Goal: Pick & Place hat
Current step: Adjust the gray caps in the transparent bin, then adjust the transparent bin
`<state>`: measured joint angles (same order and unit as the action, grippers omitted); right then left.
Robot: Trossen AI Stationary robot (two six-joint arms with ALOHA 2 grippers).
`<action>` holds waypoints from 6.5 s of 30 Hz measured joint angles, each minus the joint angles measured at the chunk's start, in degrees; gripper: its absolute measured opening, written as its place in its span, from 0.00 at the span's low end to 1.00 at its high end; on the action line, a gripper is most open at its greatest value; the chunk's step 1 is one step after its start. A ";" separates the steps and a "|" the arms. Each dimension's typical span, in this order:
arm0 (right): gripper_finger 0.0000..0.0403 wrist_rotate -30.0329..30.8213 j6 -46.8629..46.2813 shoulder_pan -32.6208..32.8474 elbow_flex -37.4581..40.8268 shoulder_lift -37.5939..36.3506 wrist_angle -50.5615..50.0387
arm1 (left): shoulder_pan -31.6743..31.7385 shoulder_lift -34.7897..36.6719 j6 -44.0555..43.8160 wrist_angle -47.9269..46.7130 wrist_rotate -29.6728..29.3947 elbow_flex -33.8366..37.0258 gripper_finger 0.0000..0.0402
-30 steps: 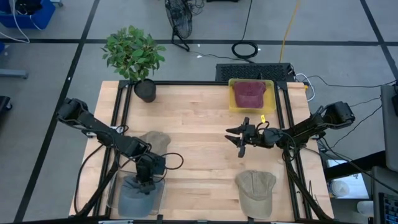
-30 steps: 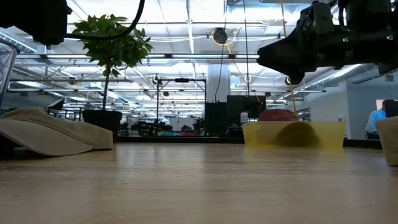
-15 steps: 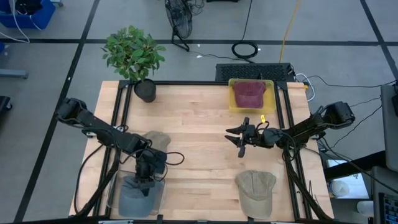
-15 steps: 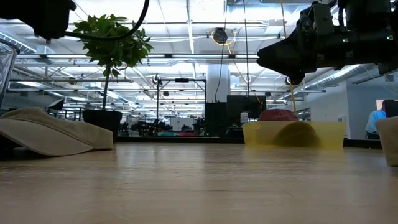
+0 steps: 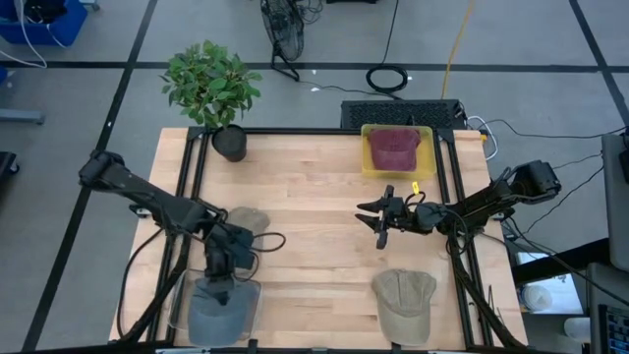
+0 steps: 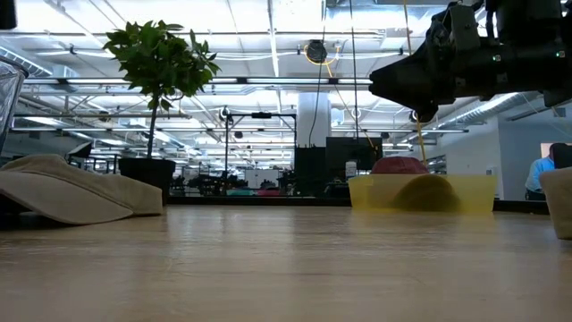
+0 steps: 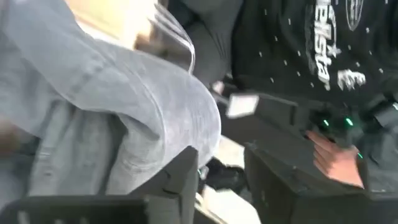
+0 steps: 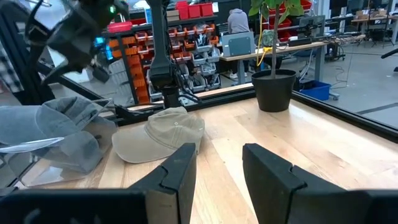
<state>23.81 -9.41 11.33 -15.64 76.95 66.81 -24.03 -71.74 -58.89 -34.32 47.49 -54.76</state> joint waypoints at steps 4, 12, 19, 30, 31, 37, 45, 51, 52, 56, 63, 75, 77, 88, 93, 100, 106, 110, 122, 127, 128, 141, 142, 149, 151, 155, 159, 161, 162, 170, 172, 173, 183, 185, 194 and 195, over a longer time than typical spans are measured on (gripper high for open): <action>0.30 0.02 0.00 0.00 0.00 0.00 -0.36 | -3.63 1.21 -1.13 -0.81 -8.48 -1.05 0.23; 0.30 0.11 0.00 0.01 0.00 0.00 -1.69 | -11.14 0.06 -3.95 5.49 -10.08 0.63 0.05; 0.30 0.13 -0.42 0.01 0.00 0.00 -1.56 | -14.29 -0.65 -4.51 9.97 -15.67 0.59 0.03; 0.30 0.13 -0.43 0.01 0.00 0.00 -1.67 | -15.43 -7.91 -0.53 9.09 -9.71 7.63 0.02; 0.30 0.13 -0.44 0.00 0.00 0.00 -1.67 | -15.45 -7.91 -0.31 9.11 -9.60 8.24 0.01; 0.30 0.13 -0.44 0.00 0.00 0.00 -1.93 | -15.13 -7.59 4.06 8.92 -9.76 9.29 0.02; 0.30 0.14 -0.44 0.02 0.00 0.00 -1.93 | -15.48 -7.59 13.87 0.30 -12.68 9.24 0.01; 0.30 0.14 -0.44 0.00 0.00 0.00 -1.93 | -15.54 -7.56 17.74 -0.96 -18.84 9.24 0.01; 0.30 0.13 -0.44 0.02 0.00 0.00 -1.93 | -15.53 -7.56 18.04 -1.02 -19.53 9.24 0.01; 0.30 0.13 -0.44 0.00 0.00 0.00 -1.93 | -15.39 -7.56 17.98 -1.14 -21.80 9.27 0.02; 0.30 0.13 -0.44 0.00 0.00 0.00 -1.94 | -13.84 -7.59 9.26 1.48 -27.32 9.35 0.04; 0.30 0.14 -0.45 0.00 0.00 0.00 -1.90 | -11.19 -5.21 -0.03 12.34 -19.88 9.40 0.05; 0.30 0.13 -0.46 0.00 0.00 0.00 -1.91 | -11.17 -3.58 -0.90 12.50 -19.72 9.33 0.05; 0.30 0.13 -1.09 0.00 0.00 -0.02 -1.65 | -8.66 10.89 2.76 7.87 -20.47 9.09 0.01; 0.30 0.12 -1.09 0.01 0.00 -0.02 -1.51 | -7.43 16.15 4.97 -15.80 -39.51 9.05 0.02; 0.30 0.11 -1.51 0.00 0.00 -0.02 -1.52 | -7.39 14.84 11.63 -14.64 -44.56 9.13 0.02; 0.30 0.11 -1.51 0.01 0.00 -0.02 -1.52 | -4.66 10.08 21.67 0.14 -50.64 9.16 0.02; 0.30 0.11 -1.53 0.02 0.00 -0.02 -1.50 | -1.39 5.06 28.46 10.97 -50.76 9.16 0.02; 0.30 0.11 -1.92 0.01 0.00 -0.02 -1.58 | 2.71 -10.63 34.64 28.72 -41.11 9.22 0.02; 0.30 0.11 -1.92 0.00 0.00 -0.02 -1.89 | 1.00 -12.66 34.31 29.75 -40.97 9.22 0.02; 0.30 0.11 -1.92 0.02 0.00 -0.02 -1.93 | 0.54 -13.06 34.21 28.92 -40.95 9.22 0.02; 0.30 0.11 -1.92 0.00 0.00 -0.02 -1.91 | -4.24 -14.16 31.26 24.90 -39.24 9.00 0.02; 0.30 0.11 -1.92 0.00 0.00 -0.02 -1.91 | -4.26 -14.12 30.81 23.73 -39.14 8.90 0.02; 0.30 0.11 -1.92 0.02 0.00 -0.02 -1.91 | -5.32 -14.34 28.13 11.79 -39.72 9.11 0.02; 0.30 0.09 -1.92 0.00 0.00 -0.02 -2.02 | -5.96 -14.38 27.57 9.54 -40.02 9.30 0.02; 0.30 0.07 -1.92 0.01 0.00 -0.02 -2.09 | -7.46 -14.01 26.60 7.58 -39.53 9.30 0.02; 0.30 0.09 -1.92 0.01 0.00 -0.02 -2.20 | -8.88 -14.03 25.04 5.99 -39.54 9.31 0.02; 0.30 0.09 -1.92 0.01 0.00 -0.02 -2.00 | -9.30 -14.03 24.39 6.01 -39.35 9.31 0.02; 0.30 0.09 -1.92 0.00 0.00 -0.02 -1.93 | -9.44 -14.03 24.24 5.83 -39.35 9.31 0.02; 0.30 0.10 -1.95 0.02 0.00 -0.02 -1.93 | -7.88 -9.29 25.09 5.87 -40.74 9.26 0.02; 0.30 0.09 -1.98 0.01 0.00 -0.02 -1.85 | -7.02 -7.14 25.65 5.96 -42.58 9.18 0.02; 0.30 0.10 -2.12 0.00 0.00 -0.02 -1.84 | -6.63 -6.12 25.98 5.94 -43.62 9.18 0.02; 0.30 0.09 -2.15 0.02 0.00 -0.02 -1.87 | -4.59 -3.04 30.25 21.85 -47.49 9.18 0.02; 0.30 0.09 -2.14 0.00 0.00 -0.02 -1.89 | -4.96 -4.27 30.29 28.32 -45.44 9.11 0.02; 0.30 0.09 -2.14 0.01 0.00 -0.02 -2.12 | -9.33 -12.38 24.46 29.72 -38.33 9.13 0.02; 0.30 0.09 -2.14 0.02 0.00 -0.02 -2.11 | -9.89 -13.05 23.81 29.92 -37.46 9.13 0.02</action>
<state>23.90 -11.55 11.35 -15.64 76.93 64.71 -33.92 -84.79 -35.08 -4.40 10.03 -45.63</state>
